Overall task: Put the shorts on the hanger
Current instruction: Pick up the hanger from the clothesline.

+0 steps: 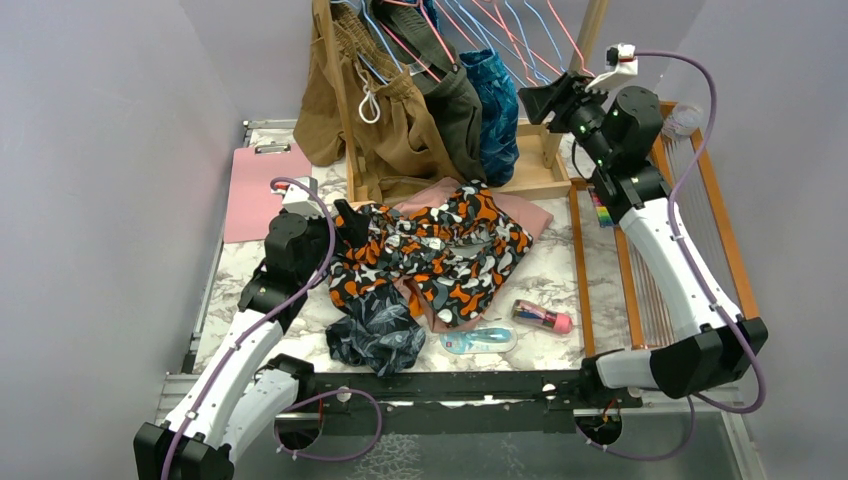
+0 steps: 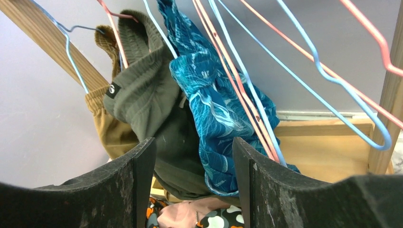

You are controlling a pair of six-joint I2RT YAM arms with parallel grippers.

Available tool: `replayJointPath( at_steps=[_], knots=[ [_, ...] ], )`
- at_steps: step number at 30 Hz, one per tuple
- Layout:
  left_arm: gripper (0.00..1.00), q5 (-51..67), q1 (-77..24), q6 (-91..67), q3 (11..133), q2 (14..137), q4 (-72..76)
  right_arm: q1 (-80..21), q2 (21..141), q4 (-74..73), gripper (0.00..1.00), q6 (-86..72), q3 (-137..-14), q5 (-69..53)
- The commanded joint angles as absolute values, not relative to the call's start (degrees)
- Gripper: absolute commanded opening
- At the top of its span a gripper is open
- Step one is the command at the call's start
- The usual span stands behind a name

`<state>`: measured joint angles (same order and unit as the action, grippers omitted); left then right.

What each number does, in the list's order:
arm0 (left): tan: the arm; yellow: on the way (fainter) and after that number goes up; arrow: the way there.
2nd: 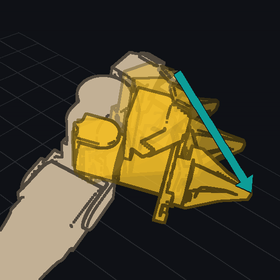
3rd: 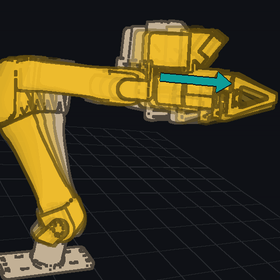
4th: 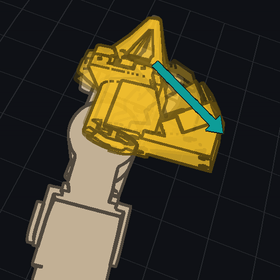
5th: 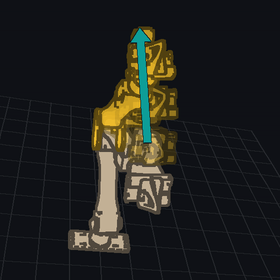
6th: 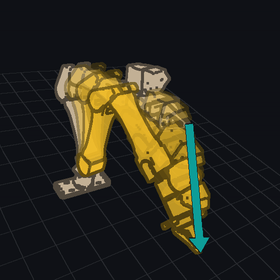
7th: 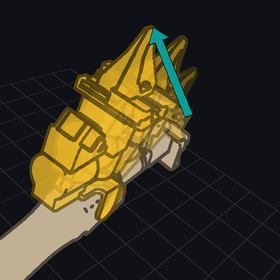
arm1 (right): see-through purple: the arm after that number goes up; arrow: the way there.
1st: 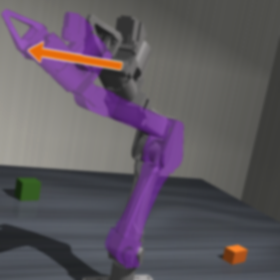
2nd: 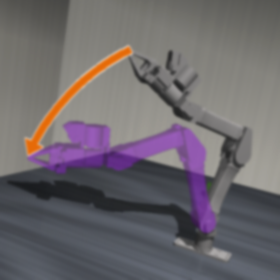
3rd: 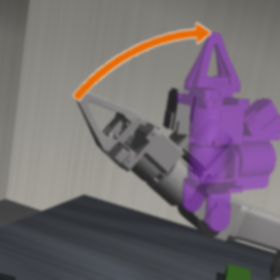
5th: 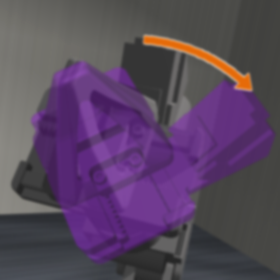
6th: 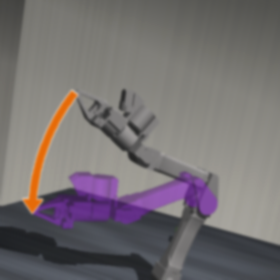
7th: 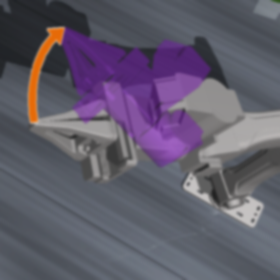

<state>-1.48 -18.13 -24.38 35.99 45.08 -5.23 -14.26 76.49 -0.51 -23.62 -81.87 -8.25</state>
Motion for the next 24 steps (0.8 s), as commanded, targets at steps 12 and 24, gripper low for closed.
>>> replayJointPath(
  at_steps=[12,24],
  knots=[
    [0.99,-0.12,-18.48,-23.9,36.74,44.0,-3.47,-14.26,80.15,-2.47,0.65,-20.38,-83.41,0.19],
    [0.99,-0.12,-18.52,-23.91,36.74,44.08,-3.47,-14.32,79.89,-0.92,0.7,-18.41,-82.51,2.28]
  ],
)
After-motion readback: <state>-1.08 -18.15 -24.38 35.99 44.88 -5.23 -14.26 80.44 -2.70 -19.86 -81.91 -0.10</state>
